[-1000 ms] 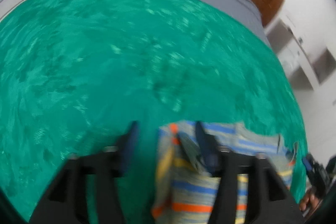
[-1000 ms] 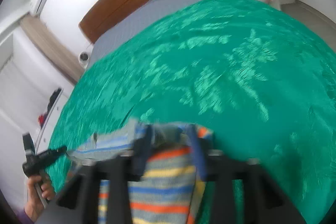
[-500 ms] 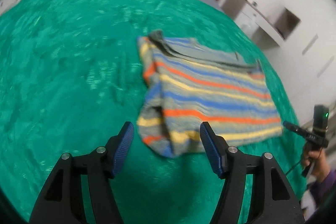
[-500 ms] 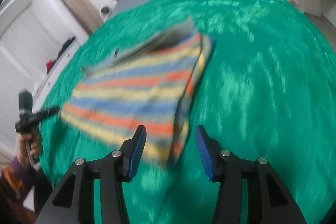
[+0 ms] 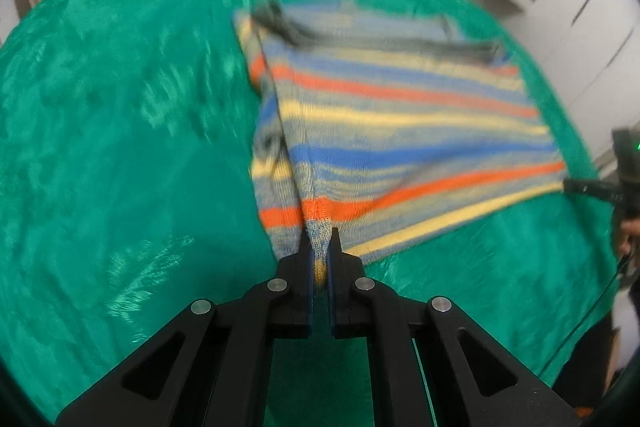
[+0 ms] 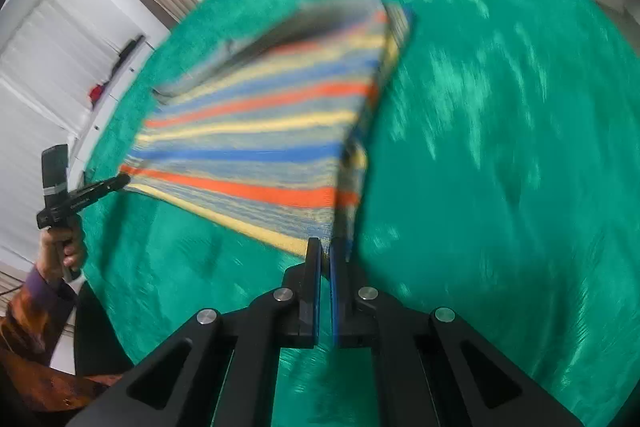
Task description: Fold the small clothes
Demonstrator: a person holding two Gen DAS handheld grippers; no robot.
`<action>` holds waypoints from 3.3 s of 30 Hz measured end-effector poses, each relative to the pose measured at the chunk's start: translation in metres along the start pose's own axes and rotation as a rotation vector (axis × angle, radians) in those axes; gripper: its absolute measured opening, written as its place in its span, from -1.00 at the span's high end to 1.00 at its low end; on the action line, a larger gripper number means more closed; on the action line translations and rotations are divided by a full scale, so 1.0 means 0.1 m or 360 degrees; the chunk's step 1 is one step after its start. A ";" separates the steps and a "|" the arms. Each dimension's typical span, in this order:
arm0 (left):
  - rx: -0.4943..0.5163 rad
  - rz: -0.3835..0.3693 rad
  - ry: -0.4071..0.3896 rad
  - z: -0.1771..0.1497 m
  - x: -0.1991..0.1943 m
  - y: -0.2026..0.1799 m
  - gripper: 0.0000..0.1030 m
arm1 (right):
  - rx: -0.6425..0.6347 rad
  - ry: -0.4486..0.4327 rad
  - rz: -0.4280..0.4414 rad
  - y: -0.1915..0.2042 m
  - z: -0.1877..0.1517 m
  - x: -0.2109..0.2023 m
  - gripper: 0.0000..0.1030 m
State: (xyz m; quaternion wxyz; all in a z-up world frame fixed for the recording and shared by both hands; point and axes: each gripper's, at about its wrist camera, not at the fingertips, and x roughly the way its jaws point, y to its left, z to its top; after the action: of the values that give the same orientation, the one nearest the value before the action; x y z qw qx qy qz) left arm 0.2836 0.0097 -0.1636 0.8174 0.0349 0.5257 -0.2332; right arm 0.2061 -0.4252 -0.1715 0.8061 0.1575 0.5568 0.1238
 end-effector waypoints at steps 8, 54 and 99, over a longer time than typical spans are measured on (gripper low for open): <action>-0.0109 0.0021 -0.0119 -0.09 -0.38 0.16 -0.01 | -0.0152 -0.0017 -0.0237 0.27 0.19 -0.30 -0.01; -0.0364 0.0298 -0.0631 -0.86 -0.34 0.71 -0.85 | -0.0858 -0.0196 0.0043 1.85 -0.32 -0.32 -0.41; 0.0593 0.0111 -0.0555 0.14 0.41 -2.79 0.93 | 0.0519 -0.0383 0.0423 -0.70 1.56 0.45 0.87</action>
State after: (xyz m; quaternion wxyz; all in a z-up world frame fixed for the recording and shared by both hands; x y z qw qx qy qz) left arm 0.1930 -0.2572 -0.1407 0.8826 0.1624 0.3233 -0.3001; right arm 0.3696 -0.4905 -0.1858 0.8072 0.3711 0.4438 0.1176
